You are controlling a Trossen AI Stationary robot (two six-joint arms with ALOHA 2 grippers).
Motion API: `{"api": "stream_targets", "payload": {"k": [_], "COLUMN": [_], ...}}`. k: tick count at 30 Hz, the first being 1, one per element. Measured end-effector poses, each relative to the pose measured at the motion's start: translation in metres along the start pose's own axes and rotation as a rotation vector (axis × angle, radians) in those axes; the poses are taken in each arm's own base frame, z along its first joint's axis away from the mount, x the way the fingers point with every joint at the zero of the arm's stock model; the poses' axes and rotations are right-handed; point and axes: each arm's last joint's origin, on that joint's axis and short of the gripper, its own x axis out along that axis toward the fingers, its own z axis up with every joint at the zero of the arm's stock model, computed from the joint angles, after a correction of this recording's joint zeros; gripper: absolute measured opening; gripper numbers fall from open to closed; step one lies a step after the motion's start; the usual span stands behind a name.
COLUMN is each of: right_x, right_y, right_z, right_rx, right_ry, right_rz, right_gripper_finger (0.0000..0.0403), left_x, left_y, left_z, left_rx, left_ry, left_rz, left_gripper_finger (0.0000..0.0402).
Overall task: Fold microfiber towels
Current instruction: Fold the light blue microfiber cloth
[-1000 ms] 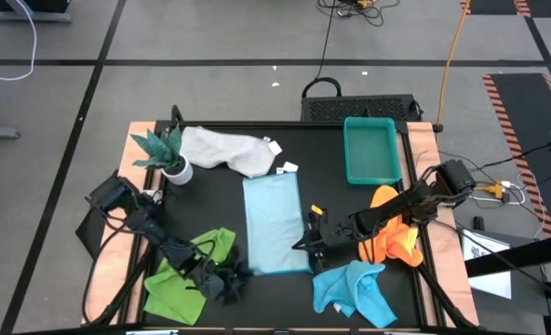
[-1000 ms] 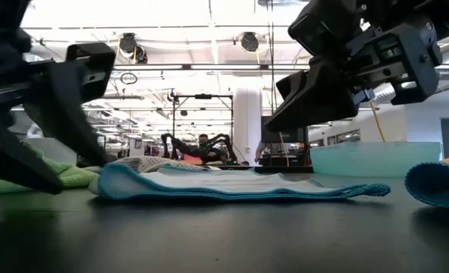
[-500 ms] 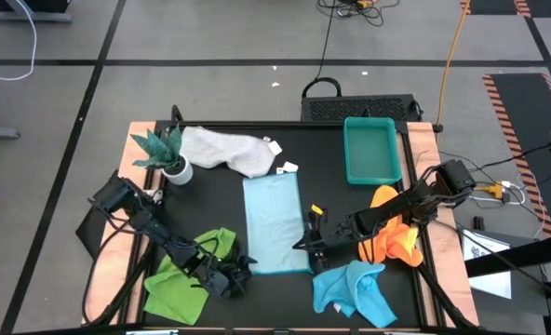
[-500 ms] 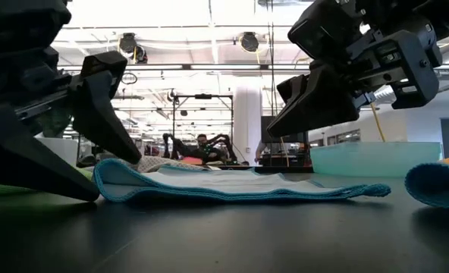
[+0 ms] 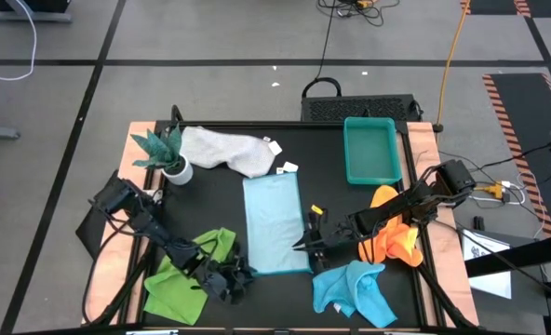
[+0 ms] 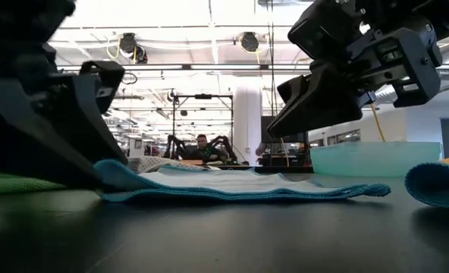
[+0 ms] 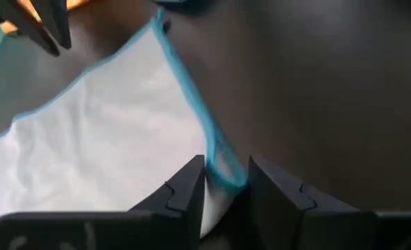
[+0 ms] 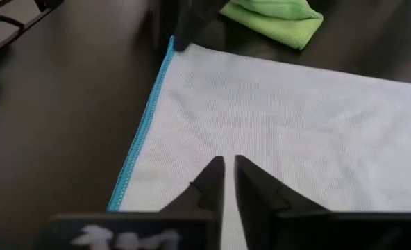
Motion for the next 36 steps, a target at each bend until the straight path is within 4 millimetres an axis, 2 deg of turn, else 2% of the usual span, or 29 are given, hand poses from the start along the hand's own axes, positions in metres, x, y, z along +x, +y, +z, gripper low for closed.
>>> {"api": "stream_targets", "payload": {"k": [5, 12, 20, 24, 29, 36], "right_x": [0.000, -0.004, -0.008, -0.010, -0.010, -0.004], "right_y": [0.004, 0.023, 0.041, 0.044, 0.044, 0.046], "right_z": [-0.003, -0.017, -0.021, -0.022, -0.023, -0.026], "right_rx": [-0.045, -0.298, -0.557, -0.595, -0.593, -0.624], "right_ry": [0.027, 0.155, 0.179, 0.202, 0.204, 0.194], "right_rz": [0.075, 0.141, 0.068, 0.033, 0.035, 0.070], "right_gripper_finger": [0.0098, 0.0169, 0.0182, 0.0183, 0.0183, 0.0183], "left_x": [-0.001, -0.004, -0.002, 0.000, 0.003, 0.005], "left_y": [-0.002, -0.008, -0.005, 0.001, 0.006, 0.012], "left_z": [0.004, 0.000, -0.003, -0.006, -0.007, -0.009], "left_rx": [-0.025, 0.110, 0.072, 0.050, 0.070, 0.071], "left_ry": [-0.037, -0.003, 0.030, 0.073, 0.083, 0.106], "left_rz": [0.000, -0.021, -0.048, -0.039, -0.063, -0.009], "left_gripper_finger": [0.0107, 0.0120, 0.0212, 0.0242, 0.0228, 0.0158]}}
